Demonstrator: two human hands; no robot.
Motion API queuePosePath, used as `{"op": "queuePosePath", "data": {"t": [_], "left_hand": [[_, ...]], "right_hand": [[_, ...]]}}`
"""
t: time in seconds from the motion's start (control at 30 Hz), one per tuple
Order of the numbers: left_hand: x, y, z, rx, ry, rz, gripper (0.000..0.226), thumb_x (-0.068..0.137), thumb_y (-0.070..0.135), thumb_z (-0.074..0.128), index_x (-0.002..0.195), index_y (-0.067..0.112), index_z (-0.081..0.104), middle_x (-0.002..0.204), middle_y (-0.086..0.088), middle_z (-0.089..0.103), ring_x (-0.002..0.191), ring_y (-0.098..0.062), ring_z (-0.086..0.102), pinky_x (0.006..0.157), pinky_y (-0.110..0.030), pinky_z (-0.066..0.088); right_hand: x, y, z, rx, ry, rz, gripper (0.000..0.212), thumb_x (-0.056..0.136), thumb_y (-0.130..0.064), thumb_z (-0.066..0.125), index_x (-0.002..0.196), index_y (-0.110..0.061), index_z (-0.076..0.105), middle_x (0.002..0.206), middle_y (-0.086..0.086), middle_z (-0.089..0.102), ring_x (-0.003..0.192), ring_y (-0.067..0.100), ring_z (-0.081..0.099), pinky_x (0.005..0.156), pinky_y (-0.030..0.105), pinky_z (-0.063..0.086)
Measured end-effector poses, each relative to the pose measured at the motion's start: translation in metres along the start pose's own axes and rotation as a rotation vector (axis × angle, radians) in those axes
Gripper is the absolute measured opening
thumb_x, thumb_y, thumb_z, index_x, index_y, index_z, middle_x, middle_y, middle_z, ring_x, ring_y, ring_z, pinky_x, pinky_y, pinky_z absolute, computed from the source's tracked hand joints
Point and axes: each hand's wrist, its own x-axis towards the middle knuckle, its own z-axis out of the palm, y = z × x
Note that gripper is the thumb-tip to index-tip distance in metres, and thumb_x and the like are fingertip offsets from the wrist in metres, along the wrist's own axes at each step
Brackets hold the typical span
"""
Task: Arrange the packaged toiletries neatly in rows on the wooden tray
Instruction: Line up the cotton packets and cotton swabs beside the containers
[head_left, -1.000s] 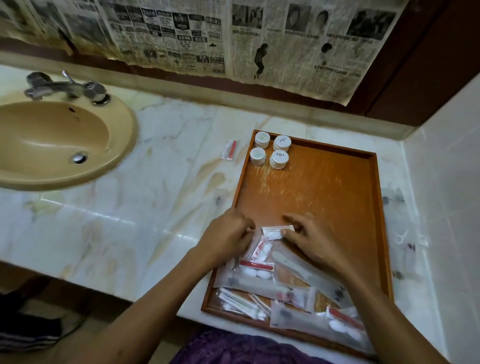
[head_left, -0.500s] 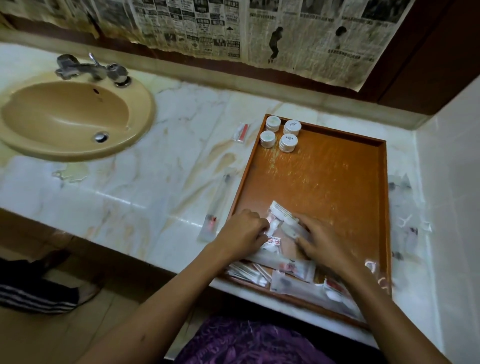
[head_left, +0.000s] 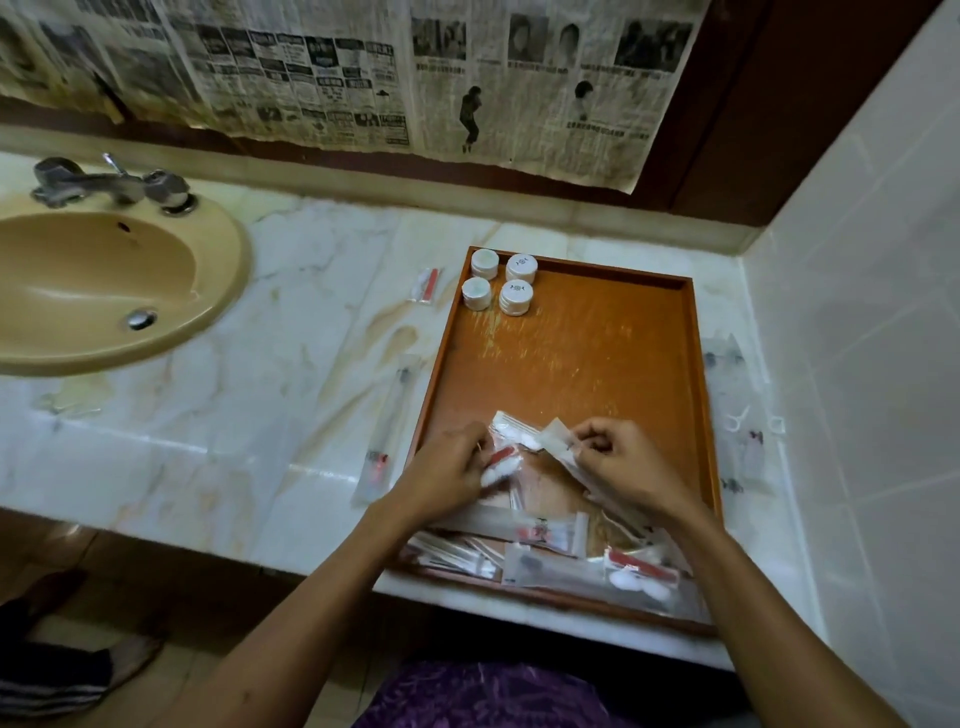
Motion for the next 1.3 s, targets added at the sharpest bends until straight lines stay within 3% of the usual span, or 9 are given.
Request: {"op": "queuePosePath", "data": {"t": [0.17, 0.3, 0.47, 0.67, 0.8, 0.87, 1.0, 1.2, 1.3], "left_hand": [[0.002, 0.000, -0.002, -0.355, 0.098, -0.174, 0.019, 0.096, 0.005, 0.050, 0.107, 0.017, 0.060, 0.074, -0.012, 0.063, 0.063, -0.019, 0.056, 0.059, -0.030, 0.042], [0.004, -0.002, -0.007, -0.504, 0.037, -0.245, 0.047, 0.091, -0.006, 0.052, 0.126, 0.024, 0.054, 0.085, -0.010, 0.060, 0.067, -0.011, 0.055, 0.060, -0.023, 0.047], [0.009, -0.001, -0.009, -0.453, 0.019, -0.254, 0.044, 0.088, -0.004, 0.058, 0.124, 0.021, 0.058, 0.093, -0.014, 0.066, 0.075, -0.018, 0.063, 0.069, -0.032, 0.054], [0.014, -0.004, -0.006, -0.528, 0.034, -0.291, 0.025, 0.089, -0.003, 0.058, 0.107, 0.010, 0.069, 0.076, -0.011, 0.068, 0.052, -0.013, 0.057, 0.056, -0.030, 0.048], [0.015, -0.010, -0.007, -0.473, 0.123, -0.284, 0.023, 0.092, 0.004, 0.057, 0.111, 0.014, 0.068, 0.075, -0.003, 0.067, 0.049, -0.010, 0.057, 0.050, -0.025, 0.046], [0.016, -0.012, -0.008, -0.433, 0.180, -0.279, 0.022, 0.093, 0.007, 0.058, 0.111, 0.014, 0.069, 0.082, -0.002, 0.066, 0.053, -0.008, 0.057, 0.052, -0.021, 0.045], [0.016, -0.018, -0.011, -0.388, 0.191, -0.282, 0.024, 0.092, 0.004, 0.059, 0.109, 0.015, 0.072, 0.091, -0.002, 0.066, 0.064, -0.008, 0.058, 0.061, -0.020, 0.047], [0.016, -0.019, -0.015, -0.548, 0.126, -0.331, 0.025, 0.087, -0.002, 0.065, 0.108, 0.012, 0.067, 0.062, -0.003, 0.059, 0.047, -0.009, 0.057, 0.049, -0.025, 0.047], [0.016, -0.018, -0.016, -0.626, 0.093, -0.357, 0.019, 0.087, 0.001, 0.067, 0.104, 0.008, 0.068, 0.060, -0.006, 0.061, 0.048, -0.012, 0.058, 0.049, -0.026, 0.050]], "right_hand": [[-0.002, -0.003, -0.014, 0.140, 0.008, 0.017, 0.052, 0.089, -0.003, 0.059, 0.129, -0.035, 0.050, 0.101, 0.001, 0.060, 0.088, 0.015, 0.060, 0.060, 0.018, 0.046], [0.001, -0.003, -0.019, 0.227, 0.096, -0.053, 0.057, 0.088, -0.004, 0.060, 0.118, -0.052, 0.054, 0.107, -0.003, 0.057, 0.095, 0.016, 0.056, 0.068, 0.028, 0.045], [0.006, -0.007, -0.026, 0.766, 0.131, 0.043, 0.052, 0.084, 0.011, 0.059, 0.114, -0.032, 0.061, 0.098, 0.007, 0.071, 0.093, 0.025, 0.067, 0.075, 0.040, 0.057], [0.011, -0.007, -0.015, 0.223, 0.172, 0.056, 0.041, 0.086, -0.005, 0.063, 0.111, -0.037, 0.058, 0.105, -0.003, 0.060, 0.093, 0.015, 0.058, 0.065, 0.025, 0.046], [0.012, -0.003, -0.001, 0.018, -0.068, 0.105, 0.029, 0.091, -0.007, 0.056, 0.111, -0.026, 0.065, 0.101, -0.007, 0.063, 0.086, 0.011, 0.062, 0.060, 0.019, 0.052], [0.013, -0.002, -0.001, -0.131, -0.206, 0.137, 0.013, 0.093, -0.015, 0.058, 0.096, -0.017, 0.071, 0.089, -0.003, 0.069, 0.074, 0.010, 0.062, 0.060, 0.018, 0.048], [0.020, -0.012, -0.002, -0.165, -0.230, 0.116, 0.035, 0.090, -0.034, 0.065, 0.067, -0.009, 0.065, 0.049, -0.006, 0.053, 0.042, 0.006, 0.040, 0.042, 0.016, 0.030], [0.035, -0.028, 0.016, -0.098, -0.070, -0.078, 0.017, 0.089, -0.024, 0.067, 0.106, -0.022, 0.070, 0.092, -0.012, 0.069, 0.080, 0.004, 0.064, 0.072, 0.023, 0.053], [0.039, -0.028, 0.023, -0.059, -0.133, -0.077, 0.015, 0.089, -0.017, 0.067, 0.102, -0.023, 0.070, 0.089, -0.008, 0.072, 0.077, 0.004, 0.068, 0.074, 0.026, 0.057]]}}
